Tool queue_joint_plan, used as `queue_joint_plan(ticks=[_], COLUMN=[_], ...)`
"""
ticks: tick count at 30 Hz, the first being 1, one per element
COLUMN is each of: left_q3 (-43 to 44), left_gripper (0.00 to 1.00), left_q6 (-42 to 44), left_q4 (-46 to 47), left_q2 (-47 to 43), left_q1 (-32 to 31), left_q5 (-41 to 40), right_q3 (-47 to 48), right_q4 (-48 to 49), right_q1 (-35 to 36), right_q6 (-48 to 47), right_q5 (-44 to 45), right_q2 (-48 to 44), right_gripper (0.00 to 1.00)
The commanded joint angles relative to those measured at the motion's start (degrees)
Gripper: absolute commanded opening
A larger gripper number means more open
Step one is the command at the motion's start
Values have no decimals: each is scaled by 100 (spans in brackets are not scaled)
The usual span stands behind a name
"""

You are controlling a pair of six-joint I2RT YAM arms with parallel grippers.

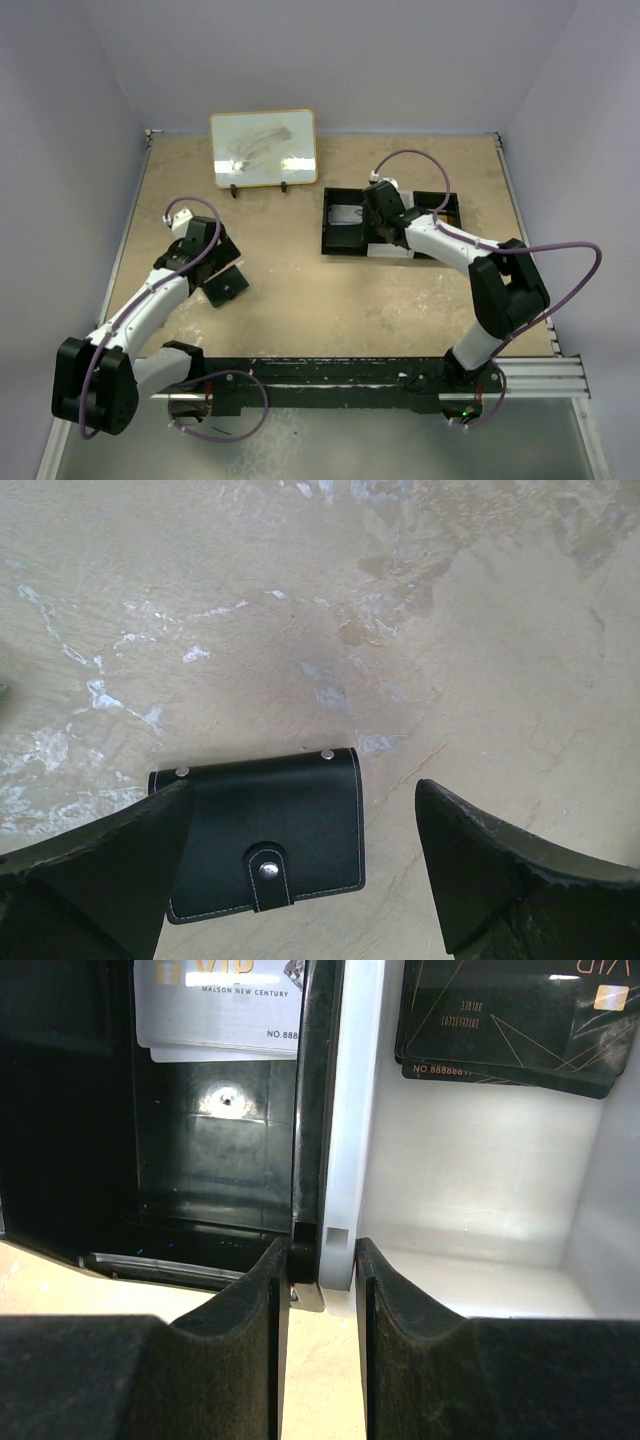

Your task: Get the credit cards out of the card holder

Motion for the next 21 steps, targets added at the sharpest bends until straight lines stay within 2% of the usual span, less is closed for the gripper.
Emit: queue_joint_plan(ticks=[1, 3, 7, 13, 21], left_q3=[-8, 28, 82, -94, -582], left_gripper=[89, 89, 89, 86, 79], left_q6=[6, 108, 247, 373, -146], left_q4=[260, 318, 378, 691, 868], left_q2=[484, 760, 1064, 1457, 1074], left_q1=[31, 31, 31, 31, -221], left_q5=[31, 3, -159, 522, 1108], right_q3=[206, 228, 350, 489, 304], right_q4=[176, 118, -82, -235, -251], right_q1=[72, 73, 73, 77, 63], right_q6=[314, 299, 223, 45, 32], right_q5=[-226, -213, -254, -436, -362], right_q2=[59, 15, -56, -320, -721], right_gripper=[30, 30, 40, 49, 55])
